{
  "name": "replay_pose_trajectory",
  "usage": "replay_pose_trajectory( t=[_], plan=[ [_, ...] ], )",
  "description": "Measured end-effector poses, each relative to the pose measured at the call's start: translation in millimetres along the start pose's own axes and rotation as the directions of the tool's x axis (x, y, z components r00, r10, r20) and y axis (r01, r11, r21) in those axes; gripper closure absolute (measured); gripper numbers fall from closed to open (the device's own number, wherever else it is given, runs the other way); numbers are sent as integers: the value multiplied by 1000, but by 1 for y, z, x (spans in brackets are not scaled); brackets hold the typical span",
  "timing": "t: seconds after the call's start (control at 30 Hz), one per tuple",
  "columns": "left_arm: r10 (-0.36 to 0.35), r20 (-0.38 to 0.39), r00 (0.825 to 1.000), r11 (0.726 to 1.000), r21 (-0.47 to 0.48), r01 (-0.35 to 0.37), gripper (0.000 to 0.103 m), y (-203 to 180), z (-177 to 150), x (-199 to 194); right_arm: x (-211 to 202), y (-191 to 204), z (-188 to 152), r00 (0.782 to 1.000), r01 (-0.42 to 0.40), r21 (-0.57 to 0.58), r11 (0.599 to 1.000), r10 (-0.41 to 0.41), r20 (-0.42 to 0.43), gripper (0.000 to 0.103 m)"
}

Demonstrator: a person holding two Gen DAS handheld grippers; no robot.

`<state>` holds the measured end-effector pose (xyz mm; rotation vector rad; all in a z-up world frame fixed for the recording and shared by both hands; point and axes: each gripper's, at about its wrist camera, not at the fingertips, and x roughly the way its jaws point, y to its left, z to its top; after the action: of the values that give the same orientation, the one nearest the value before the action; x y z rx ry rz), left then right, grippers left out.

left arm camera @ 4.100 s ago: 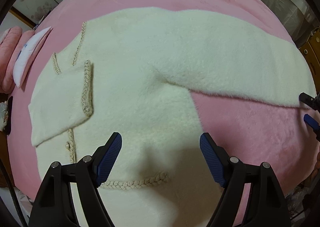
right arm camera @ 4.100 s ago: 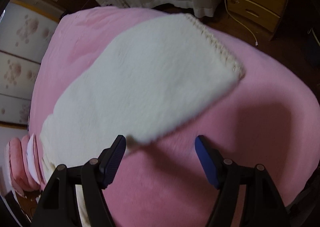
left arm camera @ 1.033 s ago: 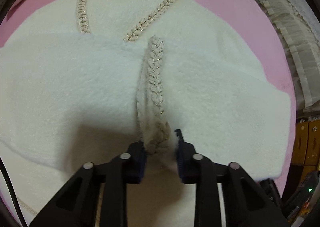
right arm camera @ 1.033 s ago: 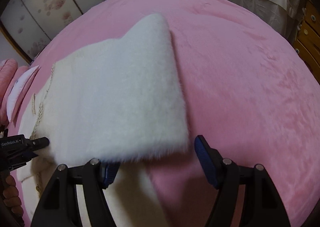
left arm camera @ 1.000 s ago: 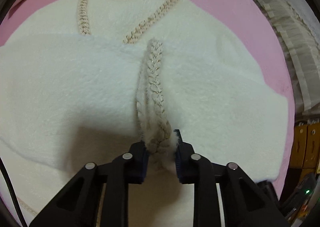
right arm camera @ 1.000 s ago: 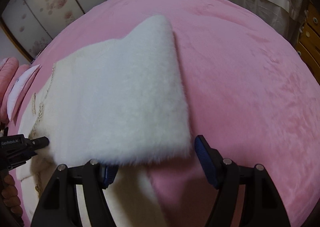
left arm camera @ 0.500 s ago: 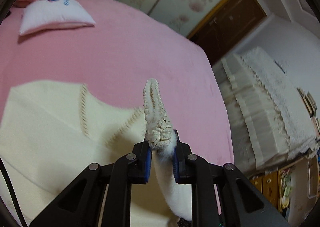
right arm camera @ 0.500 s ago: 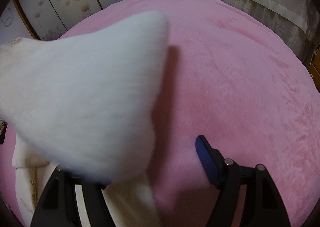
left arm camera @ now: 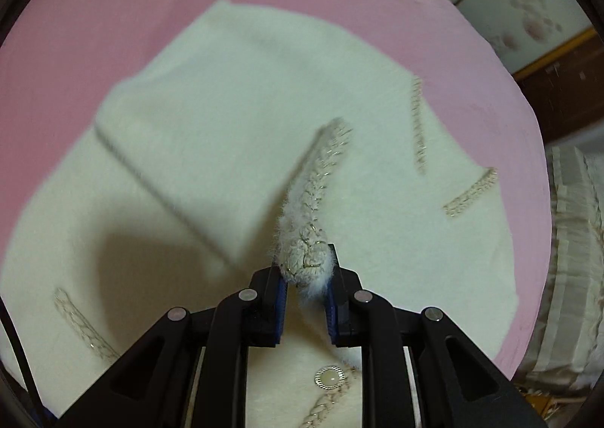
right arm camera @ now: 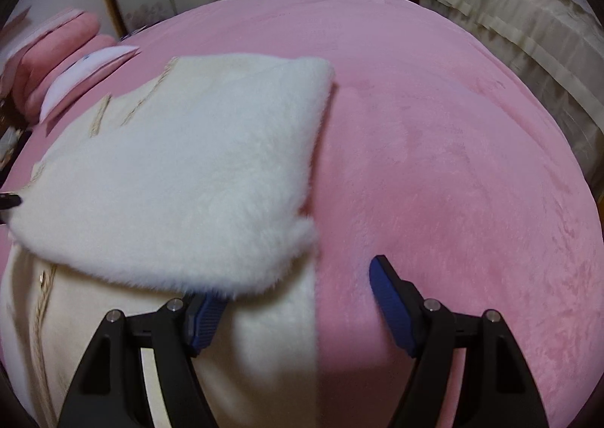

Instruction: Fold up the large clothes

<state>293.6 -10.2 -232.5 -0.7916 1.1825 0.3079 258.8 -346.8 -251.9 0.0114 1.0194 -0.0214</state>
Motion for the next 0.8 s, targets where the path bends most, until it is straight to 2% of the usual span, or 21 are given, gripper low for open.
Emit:
replay_pose_trajectory(
  t=[0.07,0.17,0.2,0.27,0.33,0.43,0.5,0.57,0.6,0.63,0.73,0.8],
  plan=[
    [10,16,1000,1000,12,-10,88,0,1,5,-5,-5,-3,1000,-5,-42,999,6,15,30],
    [45,57,997,996,78,-49,88,-23,6,8,-9,-9,-5,1000,11,-75,997,-8,30,30],
    [44,69,997,994,92,-50,88,-13,9,6,-10,-12,-3,999,20,-77,997,-17,38,30],
    [22,113,993,992,119,-35,88,-23,21,0,-12,-12,1,999,3,-76,997,1,42,30],
    [11,123,992,989,147,-29,88,-21,29,-6,-11,-9,5,999,-19,-89,996,23,48,36],
    [65,67,996,980,186,-76,88,-28,34,3,-11,2,8,997,-27,-124,992,36,70,47],
    [88,39,995,972,213,-94,87,-28,30,9,-10,9,10,996,-30,-140,990,42,84,48],
    [93,33,995,968,230,-98,87,-24,25,11,-7,14,13,995,-29,-152,988,42,88,53],
    [86,22,996,970,227,-88,87,-22,23,12,-5,14,15,996,-38,-145,989,50,79,66],
    [65,6,998,975,210,-65,87,-20,23,12,-2,11,18,996,-48,-120,992,57,69,70],
    [42,-13,999,983,179,-39,87,-17,20,14,-2,-3,18,993,-99,-4,995,99,64,74],
    [77,-12,997,979,189,-73,86,-15,17,18,0,-11,15,991,-127,56,990,125,49,74]
  ],
)
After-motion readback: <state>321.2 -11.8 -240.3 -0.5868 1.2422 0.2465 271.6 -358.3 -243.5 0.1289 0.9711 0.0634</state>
